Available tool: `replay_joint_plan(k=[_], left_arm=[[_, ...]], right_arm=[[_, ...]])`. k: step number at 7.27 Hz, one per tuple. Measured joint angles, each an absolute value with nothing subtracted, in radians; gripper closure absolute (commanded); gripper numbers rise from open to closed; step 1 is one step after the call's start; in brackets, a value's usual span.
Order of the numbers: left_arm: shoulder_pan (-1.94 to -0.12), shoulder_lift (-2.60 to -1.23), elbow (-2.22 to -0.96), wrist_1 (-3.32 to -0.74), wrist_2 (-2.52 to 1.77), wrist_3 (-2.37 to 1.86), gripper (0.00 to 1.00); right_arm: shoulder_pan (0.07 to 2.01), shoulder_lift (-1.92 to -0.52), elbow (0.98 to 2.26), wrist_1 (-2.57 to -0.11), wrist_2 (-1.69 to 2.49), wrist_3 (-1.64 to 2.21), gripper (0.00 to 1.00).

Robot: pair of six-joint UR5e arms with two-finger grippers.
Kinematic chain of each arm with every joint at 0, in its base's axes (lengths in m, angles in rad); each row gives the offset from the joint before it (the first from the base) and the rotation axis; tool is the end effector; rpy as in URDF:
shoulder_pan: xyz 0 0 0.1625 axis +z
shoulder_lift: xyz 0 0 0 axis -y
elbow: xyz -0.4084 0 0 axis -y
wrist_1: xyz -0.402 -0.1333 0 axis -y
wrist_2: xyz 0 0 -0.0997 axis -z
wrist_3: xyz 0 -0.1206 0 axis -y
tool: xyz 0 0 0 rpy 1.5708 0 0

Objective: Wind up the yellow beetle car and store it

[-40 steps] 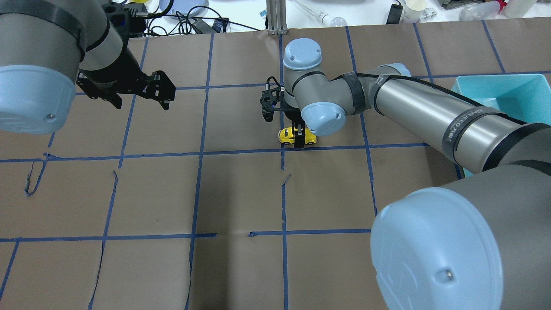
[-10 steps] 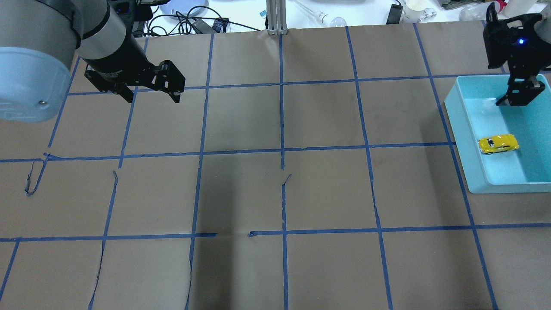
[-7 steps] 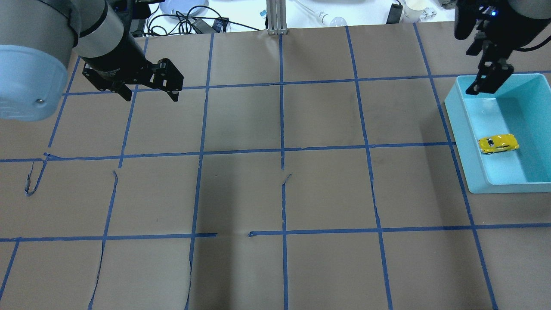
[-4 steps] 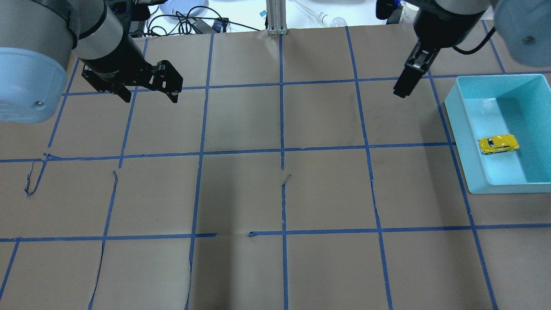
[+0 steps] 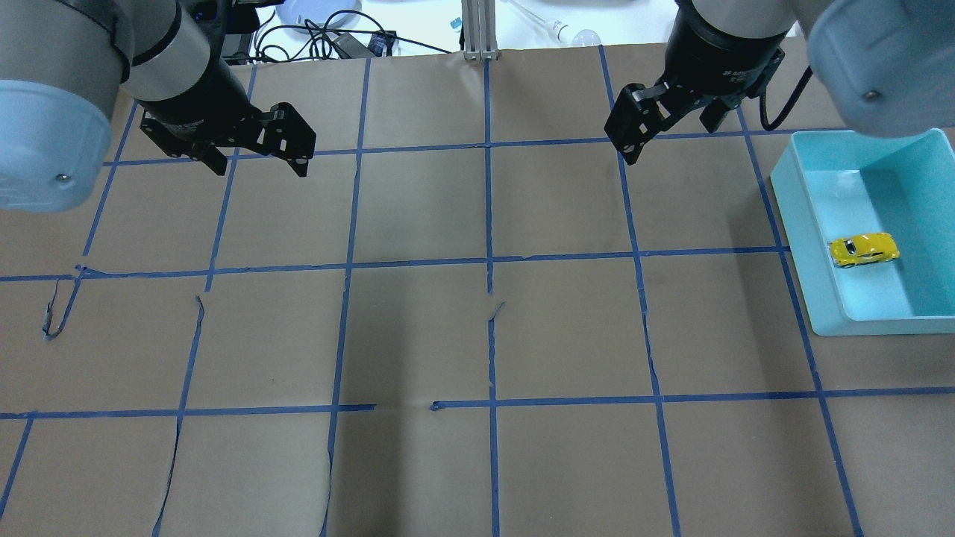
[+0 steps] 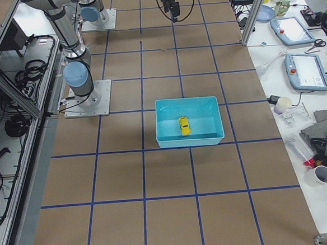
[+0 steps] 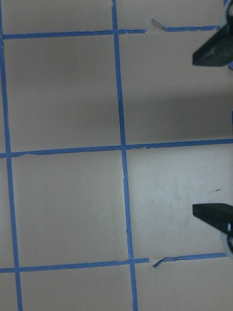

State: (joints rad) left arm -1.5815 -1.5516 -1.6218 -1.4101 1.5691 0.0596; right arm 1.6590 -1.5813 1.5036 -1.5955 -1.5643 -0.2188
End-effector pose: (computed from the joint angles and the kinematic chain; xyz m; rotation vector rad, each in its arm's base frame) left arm -0.1389 -0.5069 0.4513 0.1103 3.1317 -0.2022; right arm 0.1783 -0.4942 0.4923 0.4802 -3.1003 0.1611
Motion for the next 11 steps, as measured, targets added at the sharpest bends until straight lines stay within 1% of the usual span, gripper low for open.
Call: replay_joint_plan(k=[4, 11], left_arm=[[-1.577, -1.554, -1.615, -1.410, 1.572, 0.068, 0.00], [-1.585, -1.555, -1.609, -1.411, 1.573, 0.077, 0.00]], right_arm=[[1.641, -1.617, 1.506, -1.527, -1.583, 0.005, 0.00], [1.642, -1.618, 1.508, -1.535, -1.580, 0.023, 0.00]])
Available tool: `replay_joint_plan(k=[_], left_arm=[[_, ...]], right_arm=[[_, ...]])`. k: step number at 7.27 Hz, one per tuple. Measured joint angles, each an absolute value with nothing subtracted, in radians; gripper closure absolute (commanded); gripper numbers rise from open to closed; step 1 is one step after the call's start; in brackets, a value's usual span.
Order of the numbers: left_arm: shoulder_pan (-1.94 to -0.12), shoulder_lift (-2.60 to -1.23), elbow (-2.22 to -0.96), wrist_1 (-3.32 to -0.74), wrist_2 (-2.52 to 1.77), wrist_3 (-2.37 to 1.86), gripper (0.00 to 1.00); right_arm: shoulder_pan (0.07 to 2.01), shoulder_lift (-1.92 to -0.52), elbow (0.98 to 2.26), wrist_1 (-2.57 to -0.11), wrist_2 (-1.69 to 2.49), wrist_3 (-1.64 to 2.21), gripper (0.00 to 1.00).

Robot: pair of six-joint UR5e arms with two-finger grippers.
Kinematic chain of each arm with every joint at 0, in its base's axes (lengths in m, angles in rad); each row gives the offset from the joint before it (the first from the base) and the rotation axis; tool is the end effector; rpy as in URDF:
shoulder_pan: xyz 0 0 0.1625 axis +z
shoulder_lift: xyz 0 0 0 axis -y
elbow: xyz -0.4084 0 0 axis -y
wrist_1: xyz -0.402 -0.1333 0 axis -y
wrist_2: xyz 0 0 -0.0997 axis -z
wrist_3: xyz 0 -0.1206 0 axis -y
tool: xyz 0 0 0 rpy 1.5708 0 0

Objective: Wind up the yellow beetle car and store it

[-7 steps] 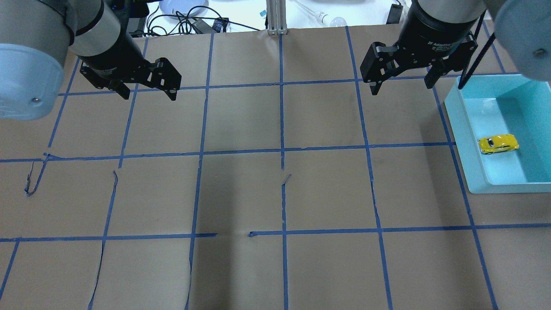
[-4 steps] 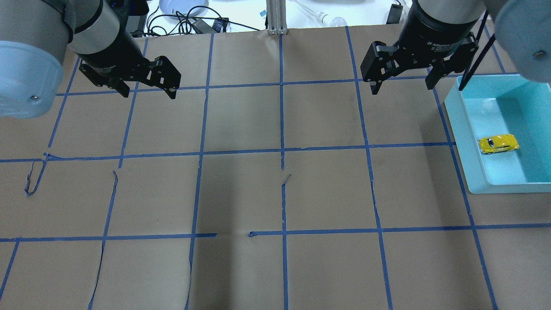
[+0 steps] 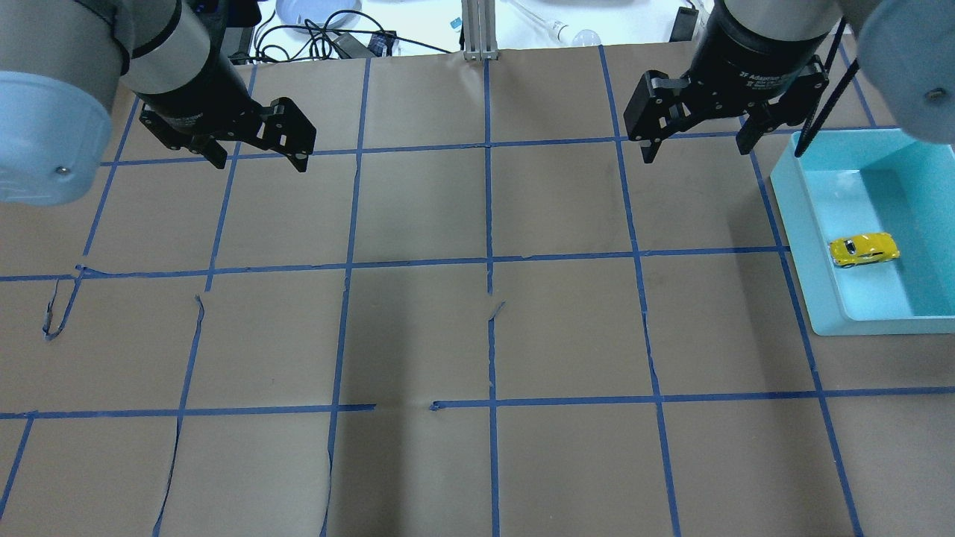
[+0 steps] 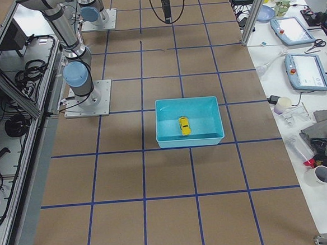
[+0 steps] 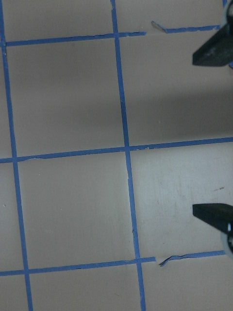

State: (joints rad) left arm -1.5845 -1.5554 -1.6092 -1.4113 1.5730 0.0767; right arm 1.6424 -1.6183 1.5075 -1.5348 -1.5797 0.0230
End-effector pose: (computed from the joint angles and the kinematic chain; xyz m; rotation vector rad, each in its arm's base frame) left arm -0.1400 -0.5089 0.4557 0.1411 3.1246 -0.2136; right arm 0.1668 -0.4779 0.5021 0.0756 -3.1331 0.1178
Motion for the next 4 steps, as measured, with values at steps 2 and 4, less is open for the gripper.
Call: replay_joint_plan(k=[2, 4], left_arm=[[-1.584, -1.556, -1.609, -1.411, 1.573, 0.078, 0.00], [-1.581, -1.555, -1.608, -1.412, 1.575, 0.078, 0.00]], right_arm=[[1.642, -1.618, 1.508, -1.535, -1.575, 0.023, 0.00], [1.643, -1.619, 1.509, -1.535, -1.572, 0.023, 0.00]])
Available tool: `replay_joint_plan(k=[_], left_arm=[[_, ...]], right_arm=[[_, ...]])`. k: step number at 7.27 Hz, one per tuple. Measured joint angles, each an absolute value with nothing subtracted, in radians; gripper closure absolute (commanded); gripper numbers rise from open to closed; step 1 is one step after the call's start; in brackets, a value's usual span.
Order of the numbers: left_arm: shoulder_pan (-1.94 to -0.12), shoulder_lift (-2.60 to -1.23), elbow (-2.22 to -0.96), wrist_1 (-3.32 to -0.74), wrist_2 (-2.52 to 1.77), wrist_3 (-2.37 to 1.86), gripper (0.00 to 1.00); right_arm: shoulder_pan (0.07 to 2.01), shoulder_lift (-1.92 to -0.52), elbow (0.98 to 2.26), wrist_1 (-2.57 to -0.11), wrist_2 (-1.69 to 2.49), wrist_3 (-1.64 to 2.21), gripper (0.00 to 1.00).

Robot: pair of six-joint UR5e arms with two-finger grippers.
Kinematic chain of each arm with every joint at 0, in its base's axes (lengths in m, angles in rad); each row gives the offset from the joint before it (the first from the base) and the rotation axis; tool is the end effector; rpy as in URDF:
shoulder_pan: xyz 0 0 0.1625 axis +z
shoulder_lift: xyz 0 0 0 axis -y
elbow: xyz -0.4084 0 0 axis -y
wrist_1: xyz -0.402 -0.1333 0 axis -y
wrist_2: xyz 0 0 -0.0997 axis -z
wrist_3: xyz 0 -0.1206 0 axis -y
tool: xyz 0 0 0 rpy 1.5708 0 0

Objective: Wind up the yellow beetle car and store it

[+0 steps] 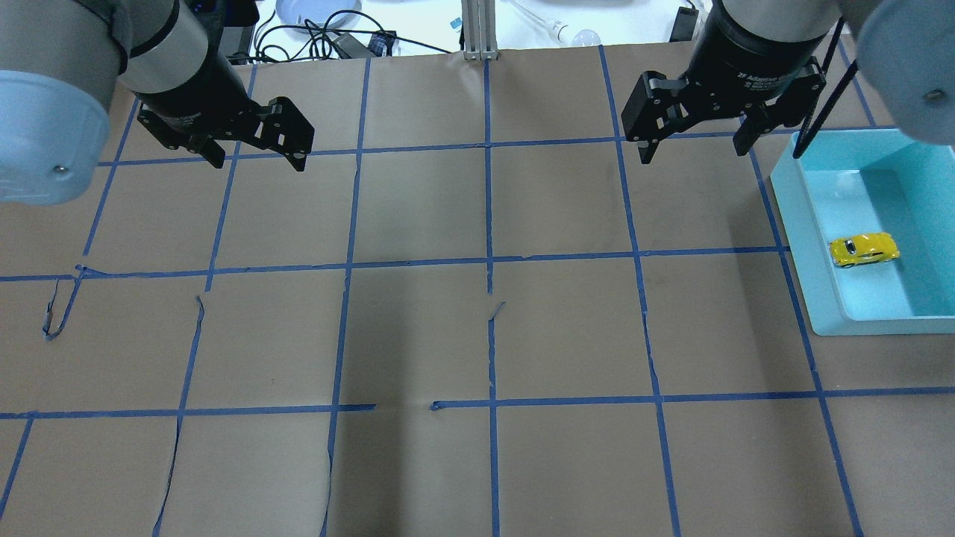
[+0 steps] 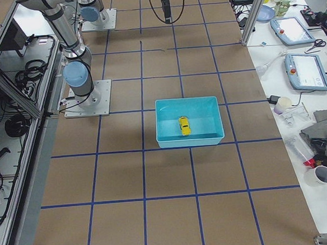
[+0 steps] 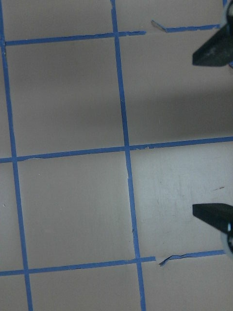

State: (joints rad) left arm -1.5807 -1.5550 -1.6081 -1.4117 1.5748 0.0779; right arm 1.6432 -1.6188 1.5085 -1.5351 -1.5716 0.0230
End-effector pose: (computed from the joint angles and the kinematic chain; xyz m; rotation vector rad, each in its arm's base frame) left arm -0.1379 -0.5094 0.4564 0.1367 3.1225 -0.2150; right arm 0.1682 -0.4775 0.5018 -0.0774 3.1357 -0.1170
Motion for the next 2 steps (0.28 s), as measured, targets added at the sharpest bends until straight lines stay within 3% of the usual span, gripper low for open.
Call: replay_joint_plan(k=[2], left_arm=[[-1.583, -1.551, -1.608, -1.417, 1.588, 0.074, 0.00]], right_arm=[[1.644, -1.620, 1.506, -1.536, -1.570, 0.024, 0.00]])
